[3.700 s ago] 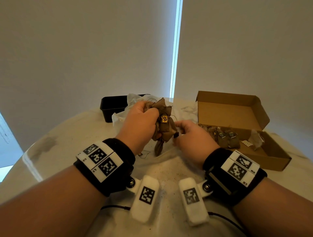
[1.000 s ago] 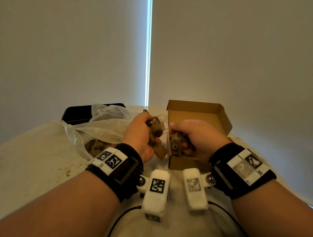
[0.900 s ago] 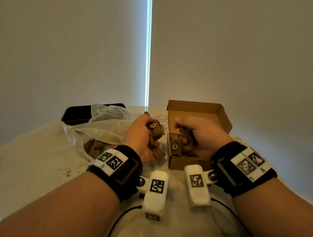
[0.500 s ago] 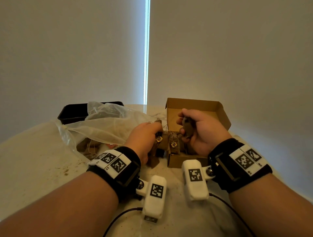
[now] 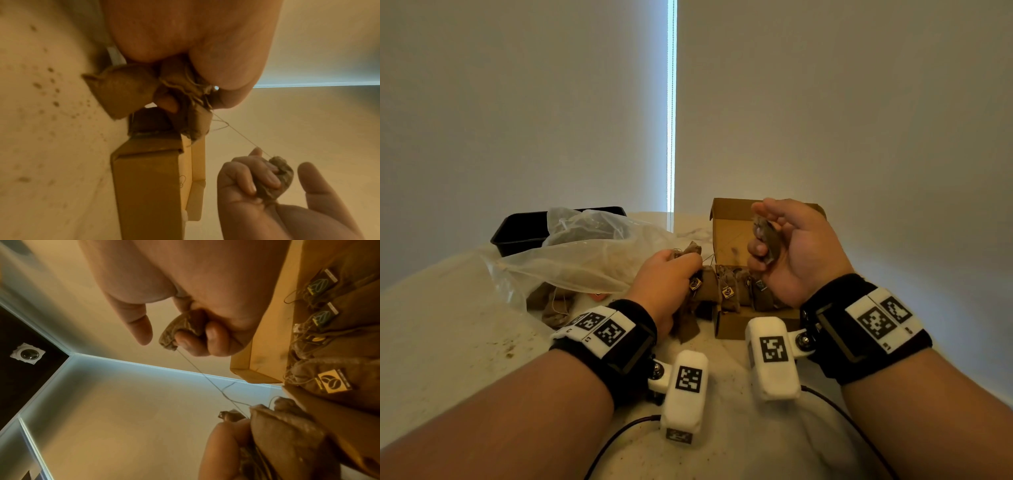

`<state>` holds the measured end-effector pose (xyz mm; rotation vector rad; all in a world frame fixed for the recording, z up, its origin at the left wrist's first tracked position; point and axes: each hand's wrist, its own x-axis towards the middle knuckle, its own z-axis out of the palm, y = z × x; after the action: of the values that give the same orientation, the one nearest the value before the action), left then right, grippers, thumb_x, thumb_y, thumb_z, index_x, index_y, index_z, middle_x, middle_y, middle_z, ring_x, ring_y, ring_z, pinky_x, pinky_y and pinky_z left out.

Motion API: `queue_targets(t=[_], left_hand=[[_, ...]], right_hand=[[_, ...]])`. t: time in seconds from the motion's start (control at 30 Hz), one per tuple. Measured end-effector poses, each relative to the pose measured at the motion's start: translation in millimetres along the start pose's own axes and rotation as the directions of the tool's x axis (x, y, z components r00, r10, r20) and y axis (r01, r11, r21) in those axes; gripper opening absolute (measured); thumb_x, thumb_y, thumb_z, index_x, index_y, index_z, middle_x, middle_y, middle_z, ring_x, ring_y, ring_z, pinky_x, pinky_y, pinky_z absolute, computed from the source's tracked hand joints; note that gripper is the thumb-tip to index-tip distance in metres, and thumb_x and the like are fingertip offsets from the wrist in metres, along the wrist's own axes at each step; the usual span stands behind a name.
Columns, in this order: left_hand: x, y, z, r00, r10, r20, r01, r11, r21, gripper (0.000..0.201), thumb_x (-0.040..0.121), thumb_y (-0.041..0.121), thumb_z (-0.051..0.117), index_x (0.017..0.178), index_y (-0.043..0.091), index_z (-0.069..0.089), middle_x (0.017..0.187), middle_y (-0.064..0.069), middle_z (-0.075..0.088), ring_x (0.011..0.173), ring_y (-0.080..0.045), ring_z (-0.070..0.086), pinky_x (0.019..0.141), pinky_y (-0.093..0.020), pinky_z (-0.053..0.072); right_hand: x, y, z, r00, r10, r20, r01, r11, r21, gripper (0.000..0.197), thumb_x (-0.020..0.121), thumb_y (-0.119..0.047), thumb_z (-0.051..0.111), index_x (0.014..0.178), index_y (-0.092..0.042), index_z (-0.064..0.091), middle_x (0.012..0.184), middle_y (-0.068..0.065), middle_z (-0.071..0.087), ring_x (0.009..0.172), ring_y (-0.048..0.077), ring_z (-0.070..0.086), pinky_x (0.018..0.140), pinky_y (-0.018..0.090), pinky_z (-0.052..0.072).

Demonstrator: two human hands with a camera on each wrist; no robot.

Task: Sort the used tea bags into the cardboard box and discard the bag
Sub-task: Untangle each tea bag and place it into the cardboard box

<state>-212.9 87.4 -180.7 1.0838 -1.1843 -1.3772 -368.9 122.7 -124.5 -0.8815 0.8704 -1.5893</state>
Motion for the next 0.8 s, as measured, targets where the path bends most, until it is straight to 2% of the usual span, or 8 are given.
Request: queue_targets(t=[0.1, 0.2, 0.3, 0.4, 0.57, 0.7, 0.77, 0.8], left_hand=[[-3, 1, 0, 0.999, 0.007, 0.035, -0.007, 1.000, -0.007, 0.016, 0.096, 0.021, 0.059, 0.111, 0.015, 0.059, 0.092, -0.013, 0.071, 0.074, -0.025, 0.070, 0.065, -0.039, 0.058], [-7, 3, 0, 0.995, 0.022, 0.093, -0.022, 1.000, -0.004, 0.030, 0.087, 0.020, 0.075, 0.111, 0.014, 0.059, 0.085, -0.009, 0.075, 0.071, -0.024, 0.074, 0.059, -0.034, 0.059], [-8, 3, 0, 0.993, 0.009, 0.118, -0.021, 0.995, 0.102, 0.038, 0.079, 0.012, 0.081, 0.111, 0.014, 0.060, 0.097, -0.013, 0.074, 0.080, -0.028, 0.076, 0.069, -0.042, 0.062], [-5, 2, 1, 0.994, 0.026, 0.103, -0.040, 0.990, 0.133, 0.028, 0.084, 0.009, 0.074, 0.108, 0.015, 0.061, 0.097, -0.013, 0.071, 0.069, -0.022, 0.074, 0.056, -0.030, 0.058], [-2, 2, -2, 0.999, 0.044, -0.031, -0.046, 0.996, -0.082, 0.022, 0.091, 0.010, 0.064, 0.111, 0.017, 0.060, 0.099, -0.016, 0.068, 0.071, -0.024, 0.068, 0.052, -0.031, 0.055], [0, 4, -4, 0.984, 0.058, -0.166, -0.095, 0.971, -0.221, 0.020, 0.094, 0.010, 0.058, 0.113, 0.015, 0.060, 0.078, -0.007, 0.071, 0.051, -0.013, 0.064, 0.041, -0.025, 0.047], [2, 5, -5, 0.972, 0.063, -0.225, -0.119, 0.962, -0.244, 0.020, 0.094, 0.010, 0.056, 0.112, 0.018, 0.060, 0.067, -0.002, 0.070, 0.053, -0.014, 0.066, 0.046, -0.026, 0.049], [3, 5, -6, 0.967, 0.056, -0.248, -0.119, 0.962, -0.245, 0.022, 0.094, 0.011, 0.056, 0.114, 0.019, 0.060, 0.072, -0.005, 0.070, 0.060, -0.018, 0.066, 0.050, -0.028, 0.050]], right_hand=[[2, 1, 0, 1.000, 0.003, -0.005, -0.003, 1.000, 0.021, 0.014, 0.093, -0.017, 0.059, 0.103, -0.009, 0.053, 0.074, 0.003, 0.048, 0.052, 0.013, 0.047, 0.045, 0.025, 0.035], [5, 3, -2, 0.998, -0.014, -0.056, 0.016, 0.999, 0.039, 0.016, 0.095, -0.009, 0.057, 0.110, -0.011, 0.054, 0.073, 0.003, 0.052, 0.053, 0.012, 0.051, 0.046, 0.026, 0.038], [9, 2, -5, 0.994, -0.031, -0.106, 0.041, 0.995, 0.092, 0.012, 0.095, -0.007, 0.056, 0.106, -0.012, 0.054, 0.073, 0.003, 0.053, 0.053, 0.011, 0.052, 0.046, 0.025, 0.040], [10, -1, -6, 0.981, -0.047, -0.190, 0.071, 0.990, 0.120, 0.005, 0.096, -0.008, 0.055, 0.095, -0.013, 0.055, 0.073, 0.003, 0.053, 0.055, 0.011, 0.051, 0.049, 0.025, 0.038], [11, -3, -10, 0.948, -0.069, -0.311, 0.110, 0.987, 0.114, 0.005, 0.094, -0.009, 0.055, 0.093, -0.013, 0.055, 0.081, 0.005, 0.053, 0.061, 0.015, 0.055, 0.052, 0.027, 0.043], [11, -1, -10, 0.938, -0.076, -0.339, 0.119, 0.987, 0.110, 0.006, 0.092, -0.009, 0.055, 0.097, -0.012, 0.054, 0.091, 0.007, 0.055, 0.074, 0.022, 0.068, 0.061, 0.031, 0.054], [10, -2, -10, 0.938, -0.086, -0.336, 0.136, 0.983, 0.127, 0.005, 0.092, -0.010, 0.054, 0.097, -0.012, 0.053, 0.090, 0.007, 0.056, 0.077, 0.025, 0.072, 0.064, 0.034, 0.057], [9, -2, -10, 0.939, -0.090, -0.332, 0.143, 0.980, 0.138, 0.004, 0.092, -0.010, 0.053, 0.096, -0.012, 0.052, 0.089, 0.007, 0.056, 0.078, 0.026, 0.072, 0.065, 0.034, 0.057]])
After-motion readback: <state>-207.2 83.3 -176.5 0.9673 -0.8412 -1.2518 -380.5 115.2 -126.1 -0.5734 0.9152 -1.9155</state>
